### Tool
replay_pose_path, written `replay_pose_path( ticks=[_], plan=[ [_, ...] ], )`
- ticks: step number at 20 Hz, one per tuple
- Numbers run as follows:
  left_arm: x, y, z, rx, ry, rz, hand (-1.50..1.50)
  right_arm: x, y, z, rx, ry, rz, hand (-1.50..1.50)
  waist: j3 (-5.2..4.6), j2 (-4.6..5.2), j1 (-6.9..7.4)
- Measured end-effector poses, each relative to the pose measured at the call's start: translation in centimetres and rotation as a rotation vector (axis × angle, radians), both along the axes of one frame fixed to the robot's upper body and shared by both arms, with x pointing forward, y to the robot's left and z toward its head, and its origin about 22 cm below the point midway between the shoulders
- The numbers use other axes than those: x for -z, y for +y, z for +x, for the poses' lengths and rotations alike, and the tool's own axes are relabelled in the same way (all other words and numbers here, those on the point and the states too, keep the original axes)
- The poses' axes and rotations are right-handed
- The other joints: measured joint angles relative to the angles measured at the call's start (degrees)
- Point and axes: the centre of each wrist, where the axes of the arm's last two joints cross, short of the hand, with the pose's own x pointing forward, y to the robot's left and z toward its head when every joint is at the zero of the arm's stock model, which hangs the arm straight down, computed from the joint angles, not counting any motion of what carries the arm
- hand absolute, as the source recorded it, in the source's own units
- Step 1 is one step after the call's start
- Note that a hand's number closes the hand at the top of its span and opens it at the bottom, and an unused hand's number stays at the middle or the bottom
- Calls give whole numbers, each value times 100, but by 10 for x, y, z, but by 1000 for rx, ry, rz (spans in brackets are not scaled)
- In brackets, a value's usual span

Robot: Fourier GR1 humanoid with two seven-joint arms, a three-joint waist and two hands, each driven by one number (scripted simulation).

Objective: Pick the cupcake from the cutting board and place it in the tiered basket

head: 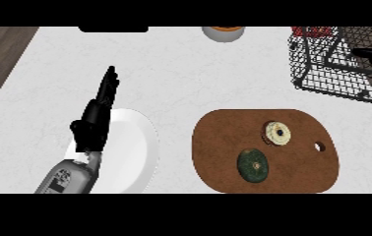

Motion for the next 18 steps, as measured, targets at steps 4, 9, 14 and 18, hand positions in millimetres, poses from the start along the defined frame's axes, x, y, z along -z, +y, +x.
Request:
replay_pose_path(
  ticks=[4, 9, 14, 18],
  plan=[
    [0, 1, -1, -3, 6, -5, 0, 15, 12, -12, -4, -38, -65, -150, -8, -9, -11],
    [-7, 1, -1, 6, 1, 2, 0, 27, 21, -14, 5, -63, -155, -150, -11, -6, 34],
    [-6, 4, 0, 7, -2, 1, 0, 43, 24, -15, 15, -74, -256, -150, -15, -4, 24],
    [-6, 3, -4, 3, 1, 3, 0, 56, 22, -14, 22, -91, -314, -150, -17, -8, 29]
  ],
)
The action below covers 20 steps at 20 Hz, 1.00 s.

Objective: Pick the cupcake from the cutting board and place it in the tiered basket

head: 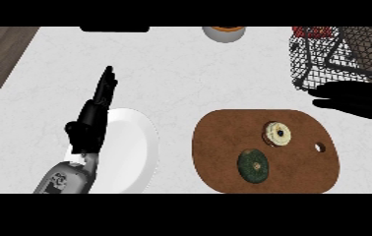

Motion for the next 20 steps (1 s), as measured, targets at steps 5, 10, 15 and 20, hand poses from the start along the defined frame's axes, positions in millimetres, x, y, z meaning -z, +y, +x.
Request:
replay_pose_path(
  ticks=[5, 10, 15, 20],
  plan=[
    [0, -3, 2, 1, -5, -1, 0, 20, -7, 3, -5, -43, -58, -150, -2, -3, -12],
    [4, -3, -3, -2, -9, 4, 0, 25, -18, 5, -19, -100, -96, -150, -6, -10, -22],
    [4, 1, 2, -3, -2, 7, 0, 46, -13, 7, -82, -128, -116, -150, -7, -8, -20],
    [8, 0, 4, -6, -3, 7, 0, 54, -9, 7, -146, -187, -121, -150, -8, -12, -38]
  ],
)
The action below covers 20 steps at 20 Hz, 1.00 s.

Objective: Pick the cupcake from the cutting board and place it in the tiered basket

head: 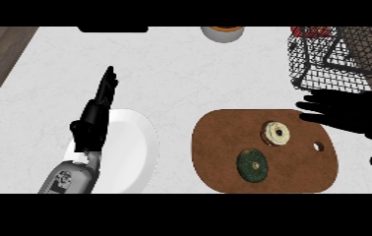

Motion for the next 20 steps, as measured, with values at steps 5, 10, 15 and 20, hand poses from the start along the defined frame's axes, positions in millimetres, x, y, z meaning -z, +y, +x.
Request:
replay_pose_path(
  ticks=[5, 10, 15, 20],
  plan=[
    [0, 2, 3, 3, 3, -10, 0, 12, 6, 8, 28, -21, 2, -150, -3, -3, 0],
    [-4, 0, 1, 3, -2, -2, 0, 24, 4, 22, 77, -10, -4, -150, -1, -2, 10],
    [-2, 0, -4, 3, -2, -1, 0, 37, 7, 33, 96, 19, -19, -150, -3, -2, 17],
    [-1, 0, -3, 4, 0, -4, 0, 52, 8, 39, 78, 34, -11, -150, -2, -1, 13]
  ],
)
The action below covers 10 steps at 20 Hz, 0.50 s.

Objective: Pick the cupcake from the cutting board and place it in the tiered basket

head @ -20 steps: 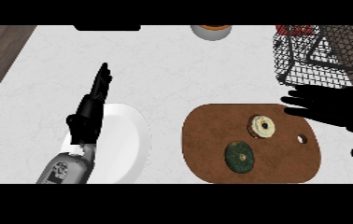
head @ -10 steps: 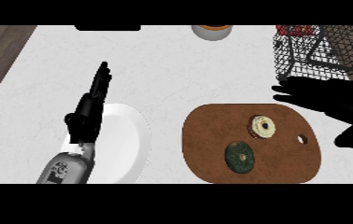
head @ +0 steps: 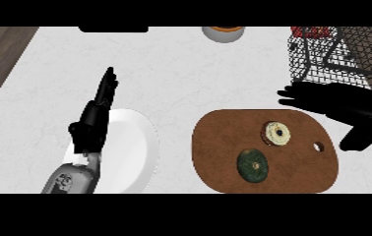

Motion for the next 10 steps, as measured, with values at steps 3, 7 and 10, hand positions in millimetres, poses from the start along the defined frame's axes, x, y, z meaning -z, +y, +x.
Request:
replay_pose_path(
  ticks=[3, 7, 10],
  plan=[
    [-1, -8, -3, 1, -1, 0, 0, 11, 2, 1, -12, 15, 7, -150, 1, -2, -3],
    [3, -6, -6, -2, 0, -1, 0, 11, 6, 3, -19, 21, 8, -150, 0, -4, -9],
    [-2, -4, -2, -7, 0, 1, 0, 19, 6, 2, -26, 35, 6, -150, 0, -4, -14]
  ],
)
